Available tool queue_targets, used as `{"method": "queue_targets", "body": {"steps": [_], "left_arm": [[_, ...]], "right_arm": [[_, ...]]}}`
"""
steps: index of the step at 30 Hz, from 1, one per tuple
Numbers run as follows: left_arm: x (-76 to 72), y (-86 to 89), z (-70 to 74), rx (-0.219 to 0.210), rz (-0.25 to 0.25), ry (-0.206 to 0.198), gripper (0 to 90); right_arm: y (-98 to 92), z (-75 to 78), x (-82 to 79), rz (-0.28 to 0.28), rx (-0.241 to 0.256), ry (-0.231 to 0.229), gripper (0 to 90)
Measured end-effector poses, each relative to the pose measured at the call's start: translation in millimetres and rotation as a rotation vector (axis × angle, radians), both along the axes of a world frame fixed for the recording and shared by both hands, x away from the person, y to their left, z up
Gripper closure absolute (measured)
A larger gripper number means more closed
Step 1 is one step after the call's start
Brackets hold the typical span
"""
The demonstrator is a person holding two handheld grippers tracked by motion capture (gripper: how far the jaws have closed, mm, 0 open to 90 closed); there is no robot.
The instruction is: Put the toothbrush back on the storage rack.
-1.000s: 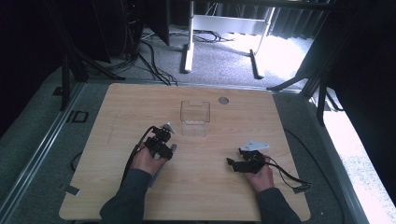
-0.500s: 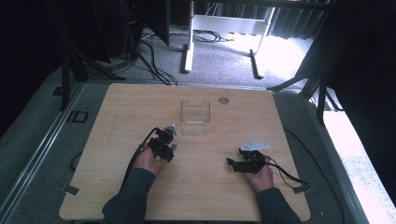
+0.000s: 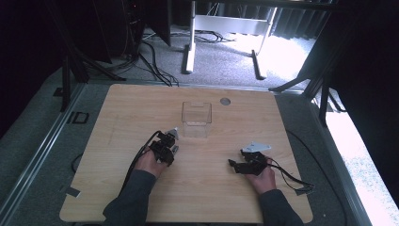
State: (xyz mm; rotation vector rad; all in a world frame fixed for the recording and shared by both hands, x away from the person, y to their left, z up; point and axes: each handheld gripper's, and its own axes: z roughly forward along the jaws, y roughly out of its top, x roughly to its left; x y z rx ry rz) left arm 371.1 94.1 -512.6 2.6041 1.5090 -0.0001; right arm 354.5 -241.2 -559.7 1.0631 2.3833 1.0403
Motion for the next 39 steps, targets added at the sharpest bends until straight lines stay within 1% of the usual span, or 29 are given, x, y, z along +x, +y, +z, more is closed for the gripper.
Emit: {"method": "queue_targets", "body": {"steps": [5,7,10,17,20,25,30,39], "left_arm": [[-0.1,0.2,-2.0,0.012,0.005,-0.001,73.6],[-0.2,-0.4,-3.5,0.027,0.002,0.000,74.6],[-0.5,-0.9,-4.6,0.035,0.000,-0.005,76.3],[-0.7,-1.7,-4.4,0.045,-0.016,-0.001,80.1],[-0.5,-2.1,-4.2,0.051,-0.034,0.002,80.9],[-1.0,-0.6,-2.7,0.049,-0.046,-0.008,81.4],[-1.6,2.6,3.1,0.041,-0.044,-0.032,81.4],[-2.0,9.7,12.4,0.029,-0.034,-0.052,81.6]], "right_arm": [[0.0,0.0,-0.1,-0.001,0.000,0.001,27.2],[0.0,0.0,-0.1,0.000,0.000,0.001,27.2],[0.0,0.0,0.0,0.000,0.000,0.000,27.2],[0.0,0.0,-0.1,-0.001,0.000,0.001,27.2],[0.0,0.0,-0.1,-0.001,0.000,0.001,27.2],[0.0,0.0,-0.1,-0.001,0.000,0.001,27.2],[0.0,0.0,-0.1,0.000,0.000,0.001,27.2],[0.0,0.0,0.1,0.001,0.000,0.000,27.2]]}}
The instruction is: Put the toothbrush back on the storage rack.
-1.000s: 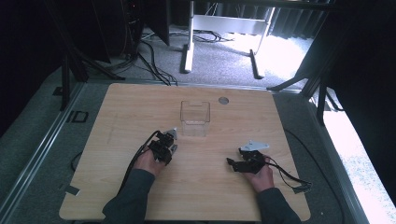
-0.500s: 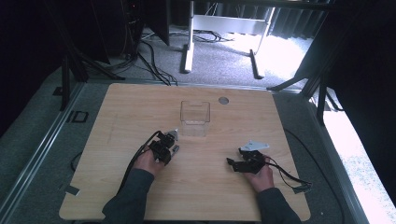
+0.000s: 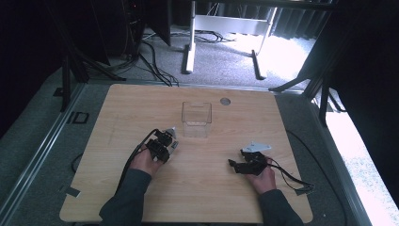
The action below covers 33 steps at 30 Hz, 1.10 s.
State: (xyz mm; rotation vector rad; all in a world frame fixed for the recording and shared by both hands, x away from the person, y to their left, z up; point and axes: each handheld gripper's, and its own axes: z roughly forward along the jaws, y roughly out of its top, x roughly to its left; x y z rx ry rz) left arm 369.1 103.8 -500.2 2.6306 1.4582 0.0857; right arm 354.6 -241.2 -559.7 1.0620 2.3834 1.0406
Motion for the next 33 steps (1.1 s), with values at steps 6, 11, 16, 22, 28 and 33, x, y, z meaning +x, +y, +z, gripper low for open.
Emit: {"method": "queue_targets", "body": {"steps": [6,11,16,22,28,33], "left_arm": [[0.2,3.4,10.6,-0.006,0.011,-0.046,81.7],[0.7,7.7,17.6,-0.021,0.021,-0.072,81.7],[0.1,9.1,20.6,-0.040,0.014,-0.090,81.7],[0.1,9.5,24.7,-0.042,0.005,-0.104,81.7],[-0.6,13.4,29.0,-0.064,0.011,-0.125,81.7],[-1.2,16.0,33.7,-0.079,0.014,-0.150,81.7]], "right_arm": [[0.0,0.0,0.0,0.000,0.000,0.000,27.2],[0.0,0.0,0.0,0.000,0.000,0.000,27.2],[-0.1,0.0,0.1,0.001,-0.001,-0.002,27.2],[-0.1,0.0,0.1,0.001,-0.001,-0.002,27.2],[-0.1,0.0,0.1,0.001,-0.001,-0.002,27.2],[-0.1,0.0,0.1,0.001,-0.001,-0.002,27.2]]}}
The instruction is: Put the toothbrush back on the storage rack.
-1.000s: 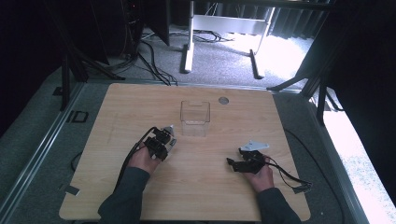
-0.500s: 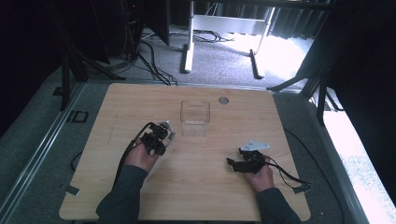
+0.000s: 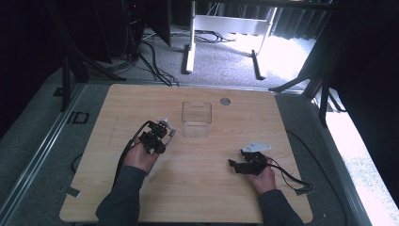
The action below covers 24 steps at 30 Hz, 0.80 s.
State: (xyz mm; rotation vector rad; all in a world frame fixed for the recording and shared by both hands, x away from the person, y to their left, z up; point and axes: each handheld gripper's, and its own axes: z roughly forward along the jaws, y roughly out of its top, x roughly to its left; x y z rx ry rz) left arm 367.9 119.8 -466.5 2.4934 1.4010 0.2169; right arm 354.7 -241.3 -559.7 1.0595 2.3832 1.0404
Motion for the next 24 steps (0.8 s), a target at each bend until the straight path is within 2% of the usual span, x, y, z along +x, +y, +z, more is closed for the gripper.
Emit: {"method": "queue_targets", "body": {"steps": [9,15,24], "left_arm": [[-4.9,-2.8,12.8,-0.018,-0.002,-0.064,81.7],[-5.7,-4.2,16.5,-0.028,-0.005,-0.090,81.7],[-8.8,-2.9,21.7,-0.033,-0.005,-0.162,81.7]], "right_arm": [[0.0,0.0,0.0,0.000,0.000,0.000,27.2],[0.0,0.0,0.0,0.000,0.000,0.000,27.2],[0.1,0.0,-0.1,-0.001,0.002,0.001,27.2]]}}
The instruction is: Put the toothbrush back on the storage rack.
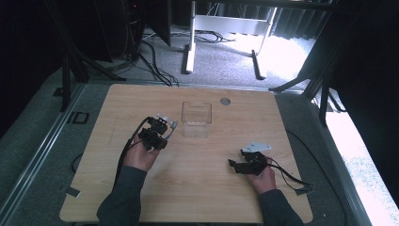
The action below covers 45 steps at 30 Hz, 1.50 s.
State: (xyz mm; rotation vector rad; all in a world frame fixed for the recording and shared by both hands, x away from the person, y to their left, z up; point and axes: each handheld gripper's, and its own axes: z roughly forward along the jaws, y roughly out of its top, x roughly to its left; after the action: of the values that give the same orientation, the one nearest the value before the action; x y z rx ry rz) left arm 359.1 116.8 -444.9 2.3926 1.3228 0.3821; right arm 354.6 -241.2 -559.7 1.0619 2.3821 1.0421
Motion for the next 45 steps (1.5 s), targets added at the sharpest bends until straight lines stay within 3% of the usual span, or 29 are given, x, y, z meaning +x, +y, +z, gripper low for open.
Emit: {"method": "queue_targets", "body": {"steps": [4,20,36,45], "left_arm": [[-0.9,-2.6,0.1,-0.007,-0.031,-0.024,81.7],[-3.6,-1.7,8.2,-0.050,-0.022,-0.126,81.7],[-4.6,-3.2,13.0,-0.077,-0.010,-0.176,81.7],[-2.9,-2.8,14.6,-0.086,0.008,-0.183,81.7]], "right_arm": [[0.0,0.0,0.0,0.000,0.000,0.000,27.2],[0.0,0.0,0.0,0.000,0.000,0.000,27.2],[0.0,0.0,0.0,0.000,0.000,0.000,27.2],[0.0,0.0,0.0,0.000,0.000,0.000,27.2]]}}
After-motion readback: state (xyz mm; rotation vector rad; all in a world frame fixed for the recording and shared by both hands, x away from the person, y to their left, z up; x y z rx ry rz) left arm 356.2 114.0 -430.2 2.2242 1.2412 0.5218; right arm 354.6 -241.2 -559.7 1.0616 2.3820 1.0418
